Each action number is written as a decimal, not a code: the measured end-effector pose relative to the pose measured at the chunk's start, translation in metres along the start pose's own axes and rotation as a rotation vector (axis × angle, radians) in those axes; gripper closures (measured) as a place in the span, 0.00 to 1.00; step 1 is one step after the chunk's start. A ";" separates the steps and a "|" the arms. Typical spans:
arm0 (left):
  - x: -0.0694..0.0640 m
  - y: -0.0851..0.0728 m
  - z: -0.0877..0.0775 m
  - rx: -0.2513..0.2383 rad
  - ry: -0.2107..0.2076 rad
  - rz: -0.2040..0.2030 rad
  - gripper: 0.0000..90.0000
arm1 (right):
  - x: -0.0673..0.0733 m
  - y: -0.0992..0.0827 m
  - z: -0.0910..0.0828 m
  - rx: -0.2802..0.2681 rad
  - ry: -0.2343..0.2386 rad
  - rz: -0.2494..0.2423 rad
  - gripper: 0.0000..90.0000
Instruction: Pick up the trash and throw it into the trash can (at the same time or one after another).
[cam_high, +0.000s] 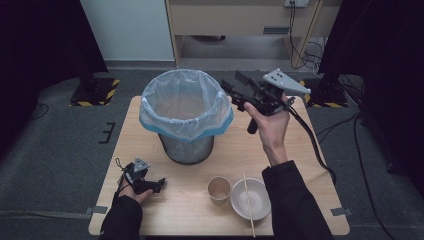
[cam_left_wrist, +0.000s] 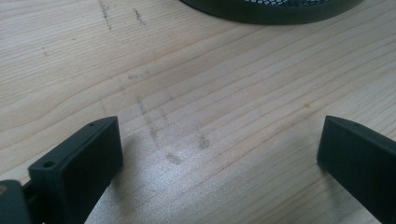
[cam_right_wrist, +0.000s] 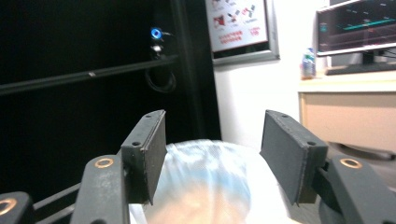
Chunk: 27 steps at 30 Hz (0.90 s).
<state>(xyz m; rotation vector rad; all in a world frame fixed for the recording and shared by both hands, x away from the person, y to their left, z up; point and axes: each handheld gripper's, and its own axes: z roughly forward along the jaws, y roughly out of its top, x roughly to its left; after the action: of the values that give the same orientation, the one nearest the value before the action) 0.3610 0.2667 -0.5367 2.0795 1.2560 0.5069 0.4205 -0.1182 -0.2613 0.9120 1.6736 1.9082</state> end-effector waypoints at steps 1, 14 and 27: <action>0.000 0.000 0.000 0.000 0.000 -0.001 0.00 | -0.002 -0.003 -0.007 0.009 -0.010 -0.003 0.44; -0.001 0.000 0.000 0.003 0.002 -0.001 0.00 | -0.011 -0.052 -0.086 0.158 -0.058 -0.015 0.41; -0.001 0.000 0.000 0.003 0.003 -0.002 0.00 | -0.012 -0.126 -0.127 0.355 -0.054 0.011 0.47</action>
<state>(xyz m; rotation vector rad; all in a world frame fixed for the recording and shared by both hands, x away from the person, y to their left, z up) 0.3604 0.2657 -0.5365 2.0806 1.2608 0.5082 0.3252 -0.1933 -0.3931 1.0937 2.0147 1.6027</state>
